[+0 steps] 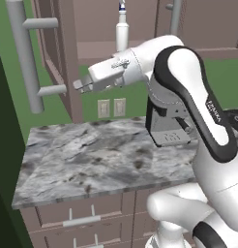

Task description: Open the cabinet. Pick the spray and place it next to the sink. Then close the cabinet.

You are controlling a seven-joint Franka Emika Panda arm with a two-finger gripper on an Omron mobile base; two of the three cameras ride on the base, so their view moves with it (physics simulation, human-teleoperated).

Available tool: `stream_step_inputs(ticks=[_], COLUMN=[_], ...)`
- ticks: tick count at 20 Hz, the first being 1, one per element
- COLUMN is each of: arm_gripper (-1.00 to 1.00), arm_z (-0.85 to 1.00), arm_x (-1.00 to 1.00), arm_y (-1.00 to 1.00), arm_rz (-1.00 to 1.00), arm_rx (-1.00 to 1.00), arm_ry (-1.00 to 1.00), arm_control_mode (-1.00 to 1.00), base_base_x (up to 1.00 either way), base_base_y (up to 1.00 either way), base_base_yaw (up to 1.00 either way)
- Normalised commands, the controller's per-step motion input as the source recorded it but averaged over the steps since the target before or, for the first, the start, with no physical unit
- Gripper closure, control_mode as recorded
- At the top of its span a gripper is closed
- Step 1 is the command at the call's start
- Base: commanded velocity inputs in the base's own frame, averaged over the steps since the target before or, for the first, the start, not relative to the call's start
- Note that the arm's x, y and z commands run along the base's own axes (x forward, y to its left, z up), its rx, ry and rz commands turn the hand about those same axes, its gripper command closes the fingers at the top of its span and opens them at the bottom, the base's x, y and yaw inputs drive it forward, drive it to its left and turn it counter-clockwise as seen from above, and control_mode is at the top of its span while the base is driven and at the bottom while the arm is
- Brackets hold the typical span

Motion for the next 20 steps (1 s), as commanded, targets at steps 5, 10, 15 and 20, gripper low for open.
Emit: stream_step_inputs(ticks=[5, 10, 15, 20], arm_gripper=[-1.00, -1.00, -1.00, -1.00], arm_z=[-0.02, 0.06, 0.11, 0.07], arm_x=[-0.01, 0.00, 0.00, 0.00], arm_y=[-0.64, -0.81, -0.69, -0.62], arm_rz=[0.00, -0.11, -0.29, -0.27], arm_rx=[0.00, 0.00, 0.00, -0.03], arm_ry=[-0.07, 0.00, -0.01, -0.07], arm_control_mode=[-1.00, -1.00, -1.00, -1.00], base_base_x=[0.00, 0.00, 0.00, 0.00], base_base_y=[0.00, 0.00, 0.00, 0.00], base_base_yaw=[0.00, 0.00, 0.00, 0.00])
